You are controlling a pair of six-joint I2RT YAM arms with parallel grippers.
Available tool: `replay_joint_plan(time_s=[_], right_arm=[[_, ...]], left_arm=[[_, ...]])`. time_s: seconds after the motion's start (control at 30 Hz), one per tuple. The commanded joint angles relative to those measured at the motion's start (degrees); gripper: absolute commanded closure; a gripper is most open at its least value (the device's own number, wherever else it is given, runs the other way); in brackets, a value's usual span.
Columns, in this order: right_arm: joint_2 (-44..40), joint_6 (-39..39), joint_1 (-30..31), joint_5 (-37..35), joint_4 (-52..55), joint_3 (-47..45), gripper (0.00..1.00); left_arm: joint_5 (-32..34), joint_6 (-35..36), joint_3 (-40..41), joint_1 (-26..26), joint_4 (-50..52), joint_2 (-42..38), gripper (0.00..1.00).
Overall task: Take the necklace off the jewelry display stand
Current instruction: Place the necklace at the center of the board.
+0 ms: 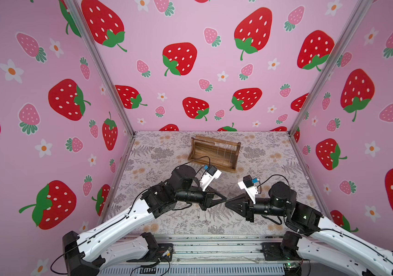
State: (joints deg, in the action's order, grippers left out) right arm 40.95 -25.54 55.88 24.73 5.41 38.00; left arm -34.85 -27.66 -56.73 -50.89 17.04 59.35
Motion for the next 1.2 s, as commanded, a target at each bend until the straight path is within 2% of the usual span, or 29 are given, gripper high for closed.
replay_joint_plan(time_s=[0.0, 0.17, 0.3, 0.5, 0.73, 0.8, 1.0, 1.17], right_arm=[[-0.8, 1.1, 0.2, -0.4, 0.5, 0.2, 0.73], [0.0, 1.5, 0.2, 0.3, 0.1, 0.9, 0.65], [1.3, 2.4, 0.2, 1.9, -0.4, 1.8, 0.64], [3.7, 2.7, 0.2, 2.8, -2.3, 2.3, 0.65], [4.0, 2.8, 0.3, 3.5, -3.2, 3.2, 0.66], [4.1, 2.9, 0.3, 3.6, -2.9, 3.7, 0.69], [3.6, 3.0, 0.4, 3.2, -2.9, 3.4, 0.98], [3.3, 2.4, 0.4, 2.6, -2.9, 2.4, 1.00]], left_arm=[[0.2, 0.9, -2.3, 0.1, 0.6, -0.6, 1.00], [-0.3, 0.5, -2.5, 0.1, 0.1, -0.7, 1.00], [-1.8, -0.1, -2.7, 0.0, -0.7, -0.5, 1.00], [-4.9, -1.4, -2.2, 0.1, -2.9, -0.9, 1.00], [-4.7, -1.4, -1.5, 0.0, -2.9, -1.5, 1.00], [-4.7, -1.2, -1.4, 0.0, -2.8, -1.6, 1.00], [-4.3, -0.9, -1.1, 0.0, -2.7, -1.5, 1.00], [-3.7, -0.7, -0.9, 0.0, -2.5, -1.7, 1.00]])
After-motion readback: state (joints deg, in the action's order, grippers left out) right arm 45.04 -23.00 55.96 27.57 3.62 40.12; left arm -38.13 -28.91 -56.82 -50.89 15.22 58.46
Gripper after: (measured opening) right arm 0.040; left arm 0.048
